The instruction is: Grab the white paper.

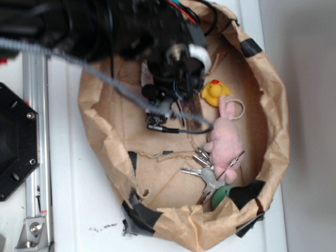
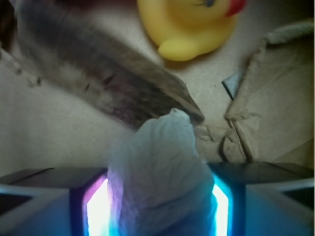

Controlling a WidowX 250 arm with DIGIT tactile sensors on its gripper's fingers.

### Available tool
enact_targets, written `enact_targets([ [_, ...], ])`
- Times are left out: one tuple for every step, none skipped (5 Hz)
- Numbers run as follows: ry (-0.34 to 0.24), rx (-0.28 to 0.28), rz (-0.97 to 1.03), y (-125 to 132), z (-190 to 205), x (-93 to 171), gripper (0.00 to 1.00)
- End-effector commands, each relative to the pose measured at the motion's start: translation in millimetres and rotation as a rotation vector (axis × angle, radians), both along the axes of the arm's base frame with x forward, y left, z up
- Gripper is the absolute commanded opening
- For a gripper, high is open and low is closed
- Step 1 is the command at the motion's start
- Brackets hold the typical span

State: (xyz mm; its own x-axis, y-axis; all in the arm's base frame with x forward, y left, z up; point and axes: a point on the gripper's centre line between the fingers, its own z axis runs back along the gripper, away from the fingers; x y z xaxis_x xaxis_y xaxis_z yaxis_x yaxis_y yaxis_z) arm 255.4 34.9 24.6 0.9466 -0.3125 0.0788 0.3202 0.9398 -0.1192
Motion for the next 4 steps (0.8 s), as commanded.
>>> enact_targets([
  [-0.131, 0.046, 0.214, -24.0, 102.1, 7.9, 0.00],
  [-0.152, 0.079, 0.254, -45.5, 151.6, 4.3, 0.00],
  [-0.140, 0.065, 0.265, -52.1, 180.0, 0.9, 0.00],
  [-0.125, 0.046, 0.299, -48.9, 172.9, -2.5, 0.00],
])
